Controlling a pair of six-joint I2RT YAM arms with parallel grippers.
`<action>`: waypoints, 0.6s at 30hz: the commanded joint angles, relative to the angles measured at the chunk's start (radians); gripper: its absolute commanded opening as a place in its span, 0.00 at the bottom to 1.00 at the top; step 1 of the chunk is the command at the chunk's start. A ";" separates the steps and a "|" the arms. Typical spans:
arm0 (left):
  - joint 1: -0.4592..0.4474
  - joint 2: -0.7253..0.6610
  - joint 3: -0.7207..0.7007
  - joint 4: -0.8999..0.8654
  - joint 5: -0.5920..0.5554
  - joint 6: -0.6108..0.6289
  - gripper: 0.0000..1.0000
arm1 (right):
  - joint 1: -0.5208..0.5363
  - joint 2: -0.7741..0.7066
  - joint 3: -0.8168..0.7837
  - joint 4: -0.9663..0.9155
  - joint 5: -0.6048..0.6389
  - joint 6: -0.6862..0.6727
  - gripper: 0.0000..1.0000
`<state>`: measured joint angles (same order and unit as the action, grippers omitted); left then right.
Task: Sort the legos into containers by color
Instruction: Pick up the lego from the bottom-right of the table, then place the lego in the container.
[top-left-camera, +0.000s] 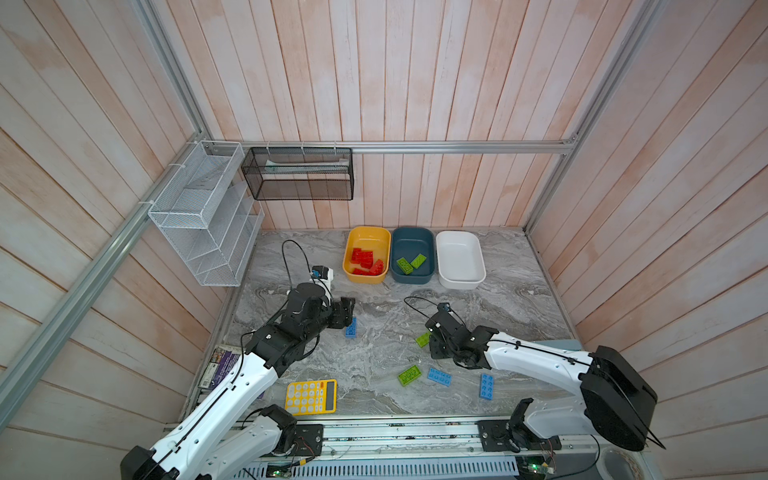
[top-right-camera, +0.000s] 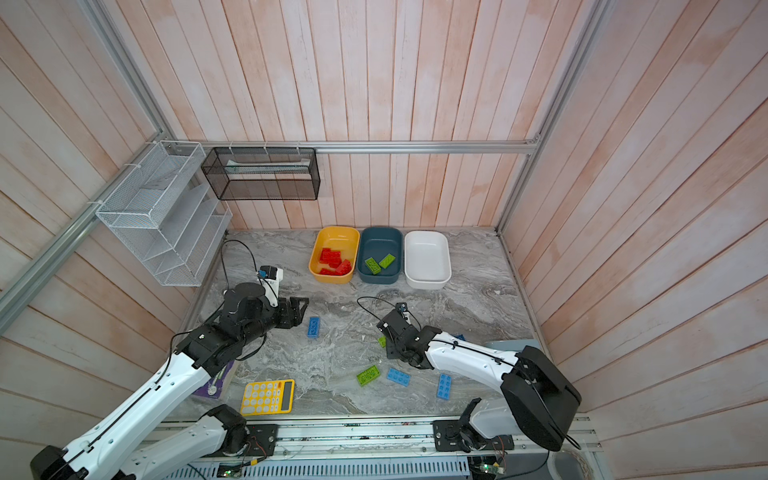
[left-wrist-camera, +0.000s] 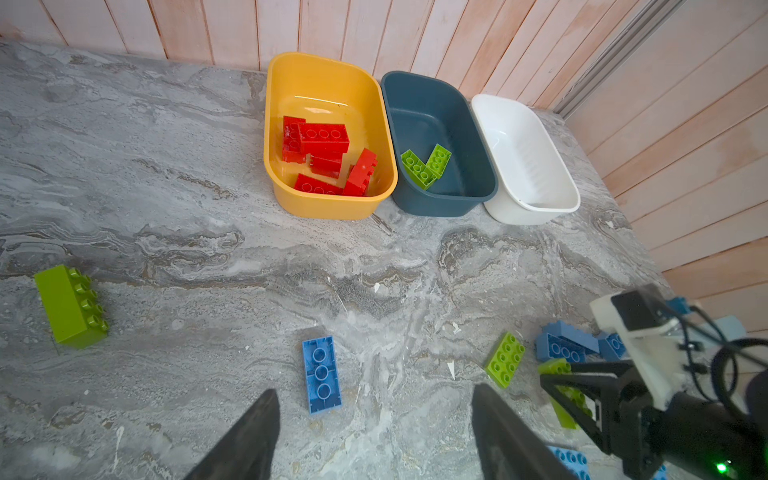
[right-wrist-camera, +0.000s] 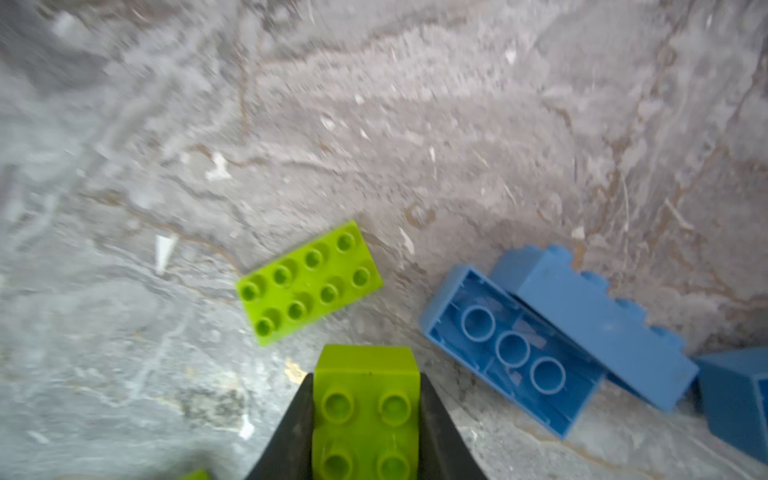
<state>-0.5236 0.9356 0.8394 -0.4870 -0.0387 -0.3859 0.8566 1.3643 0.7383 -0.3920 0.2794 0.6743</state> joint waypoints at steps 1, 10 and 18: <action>0.005 -0.019 -0.041 -0.015 0.039 -0.021 0.74 | -0.003 0.030 0.108 -0.039 0.000 -0.061 0.24; 0.004 -0.077 -0.091 -0.020 0.081 -0.040 0.74 | -0.107 0.201 0.478 -0.045 -0.043 -0.225 0.24; 0.004 -0.087 -0.071 -0.050 0.066 0.000 0.74 | -0.244 0.440 0.799 -0.040 -0.147 -0.311 0.24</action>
<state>-0.5240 0.8490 0.7521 -0.5144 0.0216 -0.4103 0.6430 1.7405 1.4727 -0.4137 0.1825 0.4171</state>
